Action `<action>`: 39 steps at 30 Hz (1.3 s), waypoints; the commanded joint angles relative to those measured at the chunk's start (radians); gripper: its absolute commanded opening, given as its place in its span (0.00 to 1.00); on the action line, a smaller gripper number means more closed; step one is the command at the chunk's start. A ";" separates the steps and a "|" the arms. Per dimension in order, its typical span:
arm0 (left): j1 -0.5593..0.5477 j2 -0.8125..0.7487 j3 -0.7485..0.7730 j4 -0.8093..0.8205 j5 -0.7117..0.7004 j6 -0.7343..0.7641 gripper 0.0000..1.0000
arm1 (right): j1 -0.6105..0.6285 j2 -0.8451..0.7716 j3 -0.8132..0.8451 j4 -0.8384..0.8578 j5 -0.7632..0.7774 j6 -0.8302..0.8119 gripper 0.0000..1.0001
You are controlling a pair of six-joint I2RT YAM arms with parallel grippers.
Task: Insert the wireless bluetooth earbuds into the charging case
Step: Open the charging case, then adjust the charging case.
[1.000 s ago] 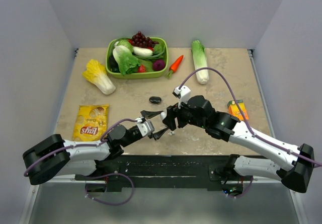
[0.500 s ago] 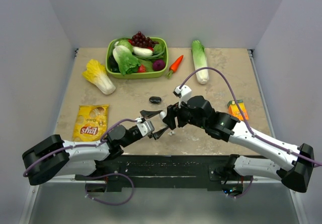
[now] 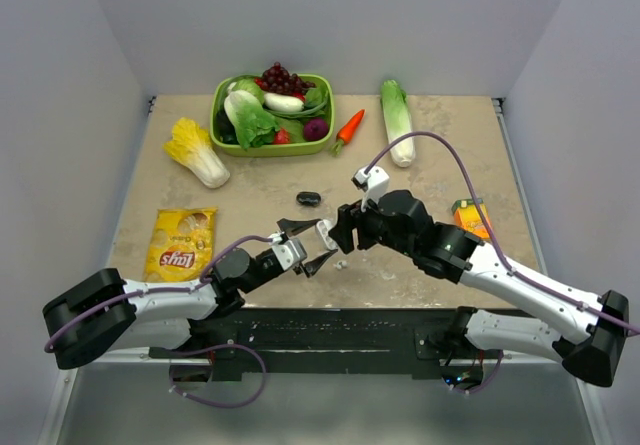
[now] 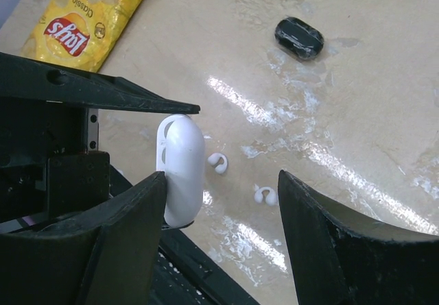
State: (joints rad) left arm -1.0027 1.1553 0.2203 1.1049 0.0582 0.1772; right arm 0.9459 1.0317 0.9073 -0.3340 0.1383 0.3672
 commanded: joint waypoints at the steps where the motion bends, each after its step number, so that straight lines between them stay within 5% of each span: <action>1: -0.010 -0.026 0.001 0.069 0.006 0.021 0.00 | -0.018 -0.027 0.002 -0.014 0.079 0.001 0.67; 7: -0.013 -0.031 -0.002 0.065 0.000 0.019 0.00 | -0.030 -0.059 0.013 -0.016 0.090 0.003 0.67; 17: -0.014 -0.020 0.007 0.058 -0.020 0.013 0.00 | -0.029 -0.064 -0.005 0.099 -0.135 0.018 0.64; 39: -0.022 -0.046 0.005 0.058 -0.027 0.015 0.00 | -0.030 0.002 -0.041 0.102 -0.135 0.032 0.45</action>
State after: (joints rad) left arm -1.0176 1.1290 0.2173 1.0981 0.0368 0.1768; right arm 0.9199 1.0344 0.8680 -0.2649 0.0090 0.3935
